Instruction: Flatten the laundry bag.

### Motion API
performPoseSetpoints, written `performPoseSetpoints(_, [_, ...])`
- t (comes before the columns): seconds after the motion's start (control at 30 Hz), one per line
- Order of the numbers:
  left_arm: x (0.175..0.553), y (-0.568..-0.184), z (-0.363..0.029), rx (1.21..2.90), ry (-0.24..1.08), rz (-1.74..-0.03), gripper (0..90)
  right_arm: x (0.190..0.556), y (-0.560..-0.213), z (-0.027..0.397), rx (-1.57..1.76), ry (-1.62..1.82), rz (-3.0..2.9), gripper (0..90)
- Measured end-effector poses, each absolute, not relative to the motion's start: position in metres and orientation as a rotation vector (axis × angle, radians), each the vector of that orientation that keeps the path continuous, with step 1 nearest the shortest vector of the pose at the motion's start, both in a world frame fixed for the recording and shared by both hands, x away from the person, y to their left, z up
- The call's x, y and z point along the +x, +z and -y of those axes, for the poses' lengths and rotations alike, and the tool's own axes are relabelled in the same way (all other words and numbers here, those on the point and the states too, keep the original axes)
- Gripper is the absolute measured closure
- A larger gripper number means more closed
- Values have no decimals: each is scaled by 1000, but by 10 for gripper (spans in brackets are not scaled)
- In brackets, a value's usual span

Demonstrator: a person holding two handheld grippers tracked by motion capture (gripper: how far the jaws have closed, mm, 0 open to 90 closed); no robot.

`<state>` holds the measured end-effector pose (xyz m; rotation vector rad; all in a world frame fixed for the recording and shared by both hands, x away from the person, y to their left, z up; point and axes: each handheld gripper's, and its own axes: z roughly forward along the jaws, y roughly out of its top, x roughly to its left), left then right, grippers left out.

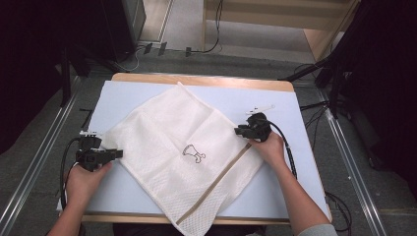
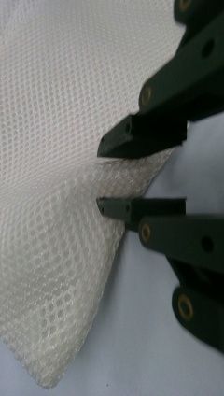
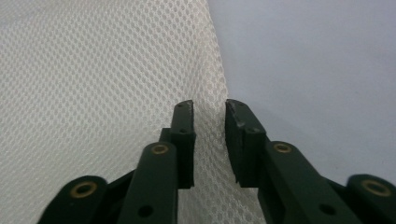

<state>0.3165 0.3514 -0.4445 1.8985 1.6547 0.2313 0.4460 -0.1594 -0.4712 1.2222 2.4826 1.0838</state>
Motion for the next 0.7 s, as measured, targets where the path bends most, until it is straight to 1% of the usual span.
performPoseSetpoints(0.1, [321, -446, -350, 1896, 194, -1645, 824, 446, -471, 160, 1214, 1095, -2503, 842])
performPoseSetpoints(0.2, [325, -446, -347, 1910, 174, -1635, 876, 447, -471, 159, 1230, 1098, -2513, 885])
performPoseSetpoints(0.3, [328, -444, -354, 1870, 122, -1626, 886, 447, -468, 160, 1267, 1095, -2518, 894])
performPoseSetpoints(0.5, [337, -429, -361, 1820, 161, -1588, 887, 443, -452, 172, 1286, 1197, -2446, 893])
performPoseSetpoints(0.7, [362, -418, -359, 1829, 192, -1555, 888, 428, -444, 176, 1284, 1183, -2431, 891])
